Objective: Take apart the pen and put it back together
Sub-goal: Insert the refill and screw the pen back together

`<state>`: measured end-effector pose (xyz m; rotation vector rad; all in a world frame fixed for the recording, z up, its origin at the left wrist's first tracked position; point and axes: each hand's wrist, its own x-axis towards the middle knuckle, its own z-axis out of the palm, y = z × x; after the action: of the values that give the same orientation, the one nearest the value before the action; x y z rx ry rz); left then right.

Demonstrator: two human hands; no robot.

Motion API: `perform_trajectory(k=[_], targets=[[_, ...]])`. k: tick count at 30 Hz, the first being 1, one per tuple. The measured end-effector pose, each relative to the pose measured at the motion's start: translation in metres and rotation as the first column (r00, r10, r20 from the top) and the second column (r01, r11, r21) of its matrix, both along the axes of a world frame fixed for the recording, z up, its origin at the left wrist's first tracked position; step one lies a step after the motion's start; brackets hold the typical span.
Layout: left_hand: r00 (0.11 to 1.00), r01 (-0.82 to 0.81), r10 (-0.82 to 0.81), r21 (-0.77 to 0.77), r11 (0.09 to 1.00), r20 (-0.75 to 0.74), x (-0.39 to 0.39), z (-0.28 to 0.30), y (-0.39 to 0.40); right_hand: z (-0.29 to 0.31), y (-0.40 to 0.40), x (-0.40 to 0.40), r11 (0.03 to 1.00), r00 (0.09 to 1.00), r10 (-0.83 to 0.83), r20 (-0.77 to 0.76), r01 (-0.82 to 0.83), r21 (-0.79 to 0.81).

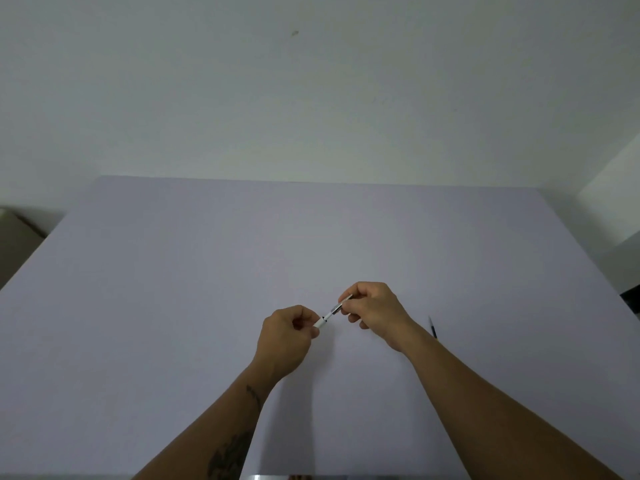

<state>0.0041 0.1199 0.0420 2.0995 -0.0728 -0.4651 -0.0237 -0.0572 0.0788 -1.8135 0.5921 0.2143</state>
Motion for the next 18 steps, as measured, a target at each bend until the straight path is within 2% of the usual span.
perform_trajectory(k=[6,9,13,18], targets=[[0.988,0.072,-0.084,-0.095,0.993,-0.127,0.005,0.004,0.007,0.004,-0.003,-0.002,0.999,0.998,0.049,0.05,-0.049,-0.001],[0.947,0.133,-0.191,-0.228,0.965,-0.257,0.008,0.007,0.013,0.012,-0.01,0.003,0.993,0.993,0.114,0.008,-0.114,0.02],[0.873,0.187,-0.3,-0.304,0.934,-0.385,0.009,0.012,0.012,0.022,-0.014,0.012,0.97,0.968,0.244,-0.066,-0.242,0.032],[0.847,0.142,-0.295,-0.346,0.927,-0.443,0.012,0.011,0.013,0.028,-0.017,0.017,0.954,0.947,0.293,-0.13,-0.299,-0.035]])
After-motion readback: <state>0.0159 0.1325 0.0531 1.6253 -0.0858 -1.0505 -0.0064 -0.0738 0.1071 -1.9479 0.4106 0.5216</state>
